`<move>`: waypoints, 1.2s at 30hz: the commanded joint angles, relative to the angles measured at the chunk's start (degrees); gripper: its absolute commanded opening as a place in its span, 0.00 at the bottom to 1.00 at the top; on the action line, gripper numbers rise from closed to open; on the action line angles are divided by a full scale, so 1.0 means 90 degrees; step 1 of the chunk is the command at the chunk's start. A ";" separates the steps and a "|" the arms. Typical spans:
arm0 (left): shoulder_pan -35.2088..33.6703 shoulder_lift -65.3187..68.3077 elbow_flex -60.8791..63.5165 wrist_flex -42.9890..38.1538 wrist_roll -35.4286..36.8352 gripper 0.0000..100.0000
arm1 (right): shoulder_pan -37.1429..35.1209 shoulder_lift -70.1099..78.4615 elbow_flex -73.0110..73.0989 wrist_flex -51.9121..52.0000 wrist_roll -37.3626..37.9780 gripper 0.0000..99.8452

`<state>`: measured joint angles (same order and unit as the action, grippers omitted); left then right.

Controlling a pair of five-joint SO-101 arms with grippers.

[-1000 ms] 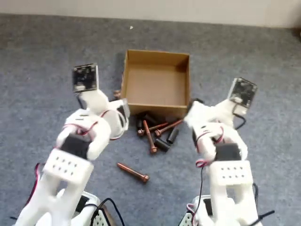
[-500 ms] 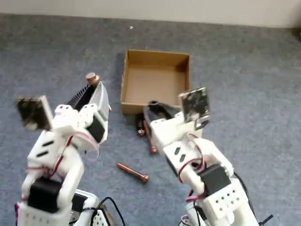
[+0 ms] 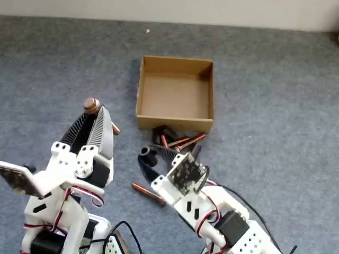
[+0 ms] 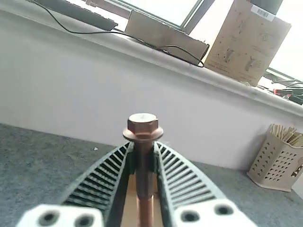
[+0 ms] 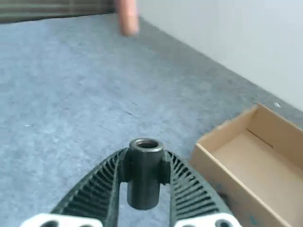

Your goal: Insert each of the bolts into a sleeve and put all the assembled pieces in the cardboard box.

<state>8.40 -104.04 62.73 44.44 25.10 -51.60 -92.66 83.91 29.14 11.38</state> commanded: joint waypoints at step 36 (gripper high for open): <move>0.1363 -0.0054 0.0962 0.0596 0.1016 0.01 | -0.0357 -0.1392 0.0552 -0.0259 0.1006 0.00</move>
<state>20.26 -104.13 75.47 51.56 33.01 -54.59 -104.26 89.80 28.53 20.26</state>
